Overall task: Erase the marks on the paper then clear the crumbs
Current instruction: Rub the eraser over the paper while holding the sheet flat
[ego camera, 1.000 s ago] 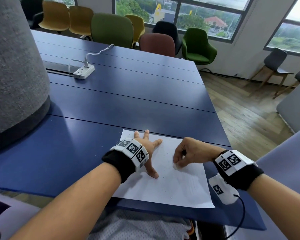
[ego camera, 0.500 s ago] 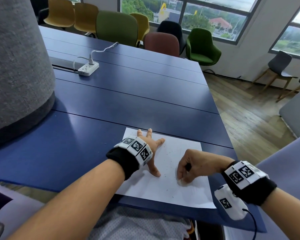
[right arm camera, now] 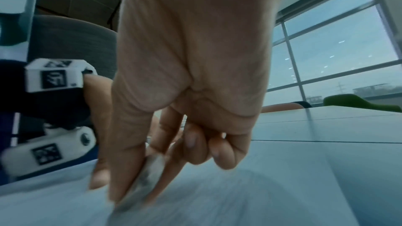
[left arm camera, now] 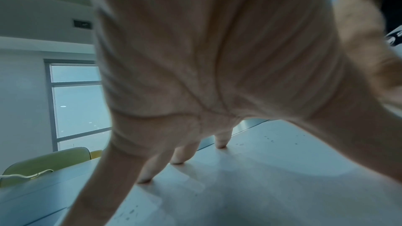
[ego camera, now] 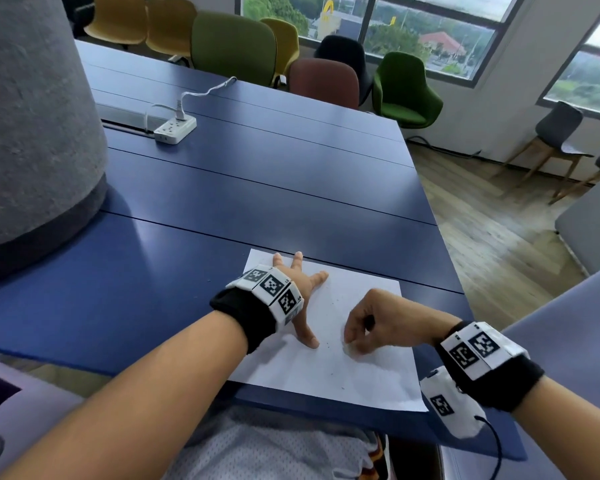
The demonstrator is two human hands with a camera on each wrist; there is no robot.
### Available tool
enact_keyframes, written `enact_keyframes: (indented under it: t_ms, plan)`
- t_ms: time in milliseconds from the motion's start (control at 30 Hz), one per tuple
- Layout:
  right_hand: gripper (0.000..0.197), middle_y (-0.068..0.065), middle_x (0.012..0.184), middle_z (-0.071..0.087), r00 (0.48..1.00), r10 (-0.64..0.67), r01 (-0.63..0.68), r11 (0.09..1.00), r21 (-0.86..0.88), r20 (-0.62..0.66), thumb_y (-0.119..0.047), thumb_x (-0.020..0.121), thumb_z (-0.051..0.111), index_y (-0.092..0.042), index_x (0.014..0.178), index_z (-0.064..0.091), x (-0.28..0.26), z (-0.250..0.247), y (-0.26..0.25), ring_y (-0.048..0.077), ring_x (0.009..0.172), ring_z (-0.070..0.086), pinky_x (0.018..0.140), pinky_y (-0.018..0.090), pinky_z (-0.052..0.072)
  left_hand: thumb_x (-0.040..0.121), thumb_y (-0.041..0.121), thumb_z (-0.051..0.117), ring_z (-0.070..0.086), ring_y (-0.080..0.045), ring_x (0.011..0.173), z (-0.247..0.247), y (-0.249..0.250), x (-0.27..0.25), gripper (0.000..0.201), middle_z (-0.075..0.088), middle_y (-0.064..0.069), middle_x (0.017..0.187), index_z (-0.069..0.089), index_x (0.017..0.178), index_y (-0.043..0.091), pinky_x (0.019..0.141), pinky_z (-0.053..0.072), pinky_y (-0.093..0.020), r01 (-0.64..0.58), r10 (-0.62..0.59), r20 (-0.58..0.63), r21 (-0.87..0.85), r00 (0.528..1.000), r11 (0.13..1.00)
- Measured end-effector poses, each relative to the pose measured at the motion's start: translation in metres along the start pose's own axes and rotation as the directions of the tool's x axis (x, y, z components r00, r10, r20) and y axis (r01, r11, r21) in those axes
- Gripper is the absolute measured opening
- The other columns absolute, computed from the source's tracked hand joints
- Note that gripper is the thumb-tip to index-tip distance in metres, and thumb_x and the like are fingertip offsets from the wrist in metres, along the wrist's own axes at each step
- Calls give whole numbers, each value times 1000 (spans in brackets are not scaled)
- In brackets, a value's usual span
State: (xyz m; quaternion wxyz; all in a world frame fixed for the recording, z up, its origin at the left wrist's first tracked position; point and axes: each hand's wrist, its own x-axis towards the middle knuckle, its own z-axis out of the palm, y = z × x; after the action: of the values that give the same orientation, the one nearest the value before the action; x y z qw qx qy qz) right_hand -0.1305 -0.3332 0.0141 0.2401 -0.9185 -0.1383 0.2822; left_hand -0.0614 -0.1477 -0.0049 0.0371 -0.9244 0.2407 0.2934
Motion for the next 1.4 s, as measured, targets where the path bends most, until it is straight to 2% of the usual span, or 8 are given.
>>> enact_keyframes:
  t_ms: [233, 400, 600, 767, 933, 1067, 1233, 1400]
  plan:
    - [11, -8, 72, 69, 998, 32, -31, 999, 14, -60, -11, 74, 79, -18, 81, 76, -6, -1, 11, -2, 55, 51, 58, 13, 42, 54, 71, 83, -16, -48, 146, -1, 0, -1, 140, -28, -9, 161, -11, 154, 45, 113, 21, -68, -9, 9, -8, 5, 1000, 1000]
    - [12, -12, 70, 67, 993, 19, -17, 1000, -20, 112, -13, 75, 79, -19, 85, 77, -10, 2, 3, -3, 56, 52, 59, 11, 42, 56, 69, 83, -16, -49, 146, -2, 1, -2, 138, -28, -10, 161, -11, 154, 44, 113, 20, -68, -6, 6, -2, 13, 1000, 1000]
    - [11, -6, 66, 65, 968, 126, -117, 992, 52, -218, -15, 75, 78, -23, 80, 74, 19, -28, 25, -1, 50, 51, 51, 10, 37, 55, 70, 83, -14, -49, 147, -1, 2, -1, 139, -26, -10, 162, -10, 154, 45, 114, 23, -66, 2, -2, -13, 23, 1000, 1000]
    - [12, -7, 58, 65, 987, 115, -104, 990, 100, -114, -7, 76, 74, -17, 81, 77, 17, -31, 26, 1, 51, 54, 55, 14, 40, 55, 71, 83, -15, -49, 146, -5, 1, -2, 139, -27, -10, 161, -11, 154, 45, 113, 22, -68, 4, -4, -7, 19, 1000, 1000]
    - [8, 7, 71, 72, 935, 179, -129, 976, 175, -306, -7, 78, 74, -14, 82, 76, 26, -36, 39, 1, 53, 57, 53, 9, 41, 56, 70, 83, -15, -49, 146, -1, 3, -3, 138, -26, -11, 162, -10, 155, 44, 113, 23, -67, 2, -2, -11, 21, 1000, 1000]
    - [11, -4, 64, 69, 983, 153, -144, 986, 88, -105, -7, 77, 74, -16, 83, 76, 22, -35, 30, 3, 56, 58, 60, 17, 44, 57, 69, 83, -17, -49, 146, -3, 2, -4, 138, -27, -11, 161, -11, 154, 44, 113, 23, -68, 5, -5, 0, 12, 1000, 1000]
    - [8, 1, 70, 70, 938, 162, -132, 984, 116, -307, -11, 77, 75, -18, 80, 76, 30, -40, 39, 3, 55, 56, 58, 17, 44, 57, 69, 83, -16, -49, 146, -1, 2, -3, 138, -26, -10, 162, -11, 154, 44, 113, 23, -67, 3, -3, -10, 17, 1000, 1000]
    - [11, -11, 60, 63, 983, 139, -139, 990, 7, -117, -12, 77, 75, -23, 80, 77, 26, -39, 32, -2, 51, 51, 54, 13, 40, 56, 69, 83, -17, -49, 146, -2, 2, -3, 138, -27, -10, 161, -12, 154, 45, 112, 23, -68, 7, -7, 2, 11, 1000, 1000]
